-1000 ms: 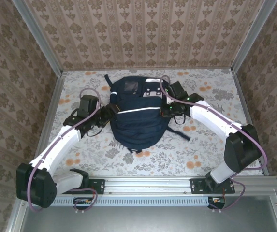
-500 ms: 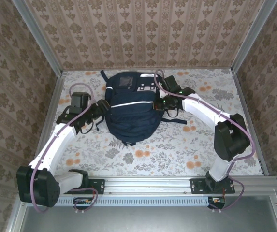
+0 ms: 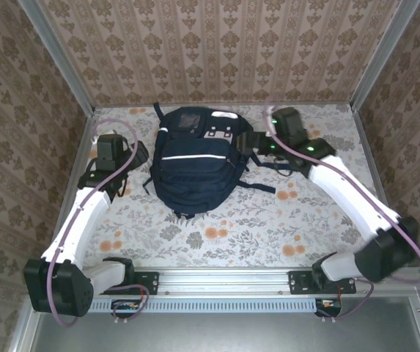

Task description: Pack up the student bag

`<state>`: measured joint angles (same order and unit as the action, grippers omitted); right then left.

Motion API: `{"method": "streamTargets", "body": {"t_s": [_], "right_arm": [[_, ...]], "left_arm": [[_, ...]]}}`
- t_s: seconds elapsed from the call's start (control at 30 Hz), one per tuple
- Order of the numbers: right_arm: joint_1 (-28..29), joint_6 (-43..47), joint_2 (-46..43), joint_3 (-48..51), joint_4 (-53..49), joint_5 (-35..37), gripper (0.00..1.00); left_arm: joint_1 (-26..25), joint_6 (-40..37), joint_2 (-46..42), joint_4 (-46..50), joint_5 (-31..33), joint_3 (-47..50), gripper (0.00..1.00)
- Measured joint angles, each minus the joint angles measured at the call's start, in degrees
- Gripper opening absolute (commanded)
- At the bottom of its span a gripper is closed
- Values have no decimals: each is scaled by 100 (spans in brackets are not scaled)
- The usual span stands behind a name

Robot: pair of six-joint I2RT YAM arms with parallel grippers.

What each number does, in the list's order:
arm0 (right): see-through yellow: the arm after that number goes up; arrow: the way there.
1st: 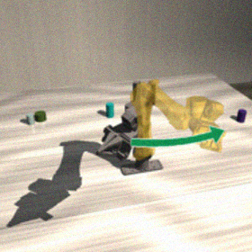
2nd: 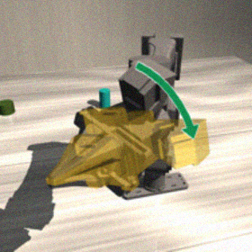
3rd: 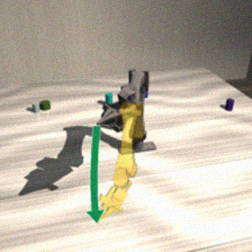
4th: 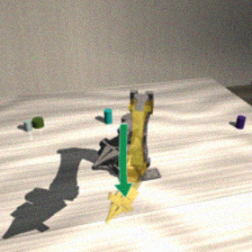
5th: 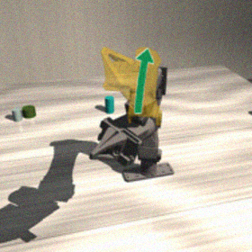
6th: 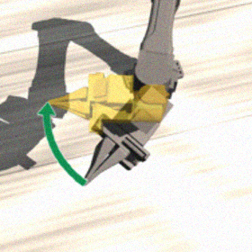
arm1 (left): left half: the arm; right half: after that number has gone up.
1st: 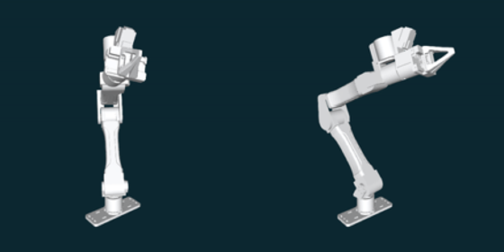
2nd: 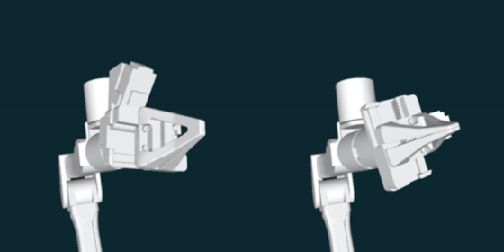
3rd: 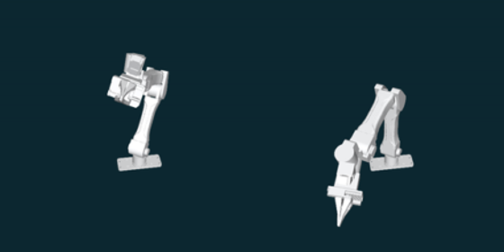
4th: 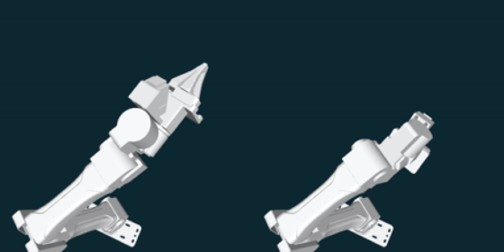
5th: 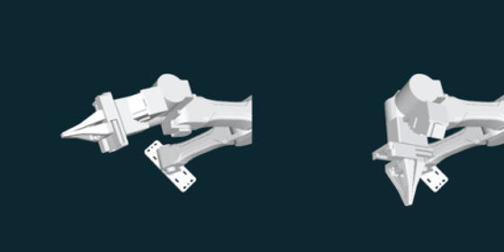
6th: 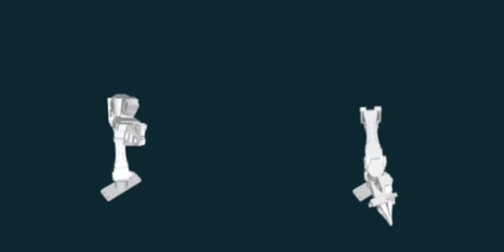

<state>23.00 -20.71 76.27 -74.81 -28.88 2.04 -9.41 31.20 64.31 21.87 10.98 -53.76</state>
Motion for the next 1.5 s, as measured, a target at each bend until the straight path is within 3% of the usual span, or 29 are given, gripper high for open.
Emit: {"method": "streamTargets", "body": {"t_s": [0.27, 0.5, 0.77, 0.9, 1.23, 1.5], "right_arm": [[-695, 452, -1390, 1665, 977, 2218, 99], [-1475, 592, -1473, 3322, 2020, 2914, 100], [-1624, 1025, -743, 4623, 4000, 2892, 99], [-1650, 1388, -295, 5014, 5169, 2603, 100], [-1888, 1862, 470, 5362, 7285, 1366, 100], [-1888, 1956, 1073, 5366, 7884, 905, 100]], "left_arm": [[225, -776, -354, -879, 848, 861, 99], [389, -1379, -367, -1853, 1121, 1904, 100], [389, -2074, -341, -3609, 1067, 3248, 100], [396, -2503, -79, -4664, 704, 3624, 100], [507, -3021, 695, -6358, -107, 3910, 100], [649, -3211, 1558, -7088, -319, 3759, 100]]}}
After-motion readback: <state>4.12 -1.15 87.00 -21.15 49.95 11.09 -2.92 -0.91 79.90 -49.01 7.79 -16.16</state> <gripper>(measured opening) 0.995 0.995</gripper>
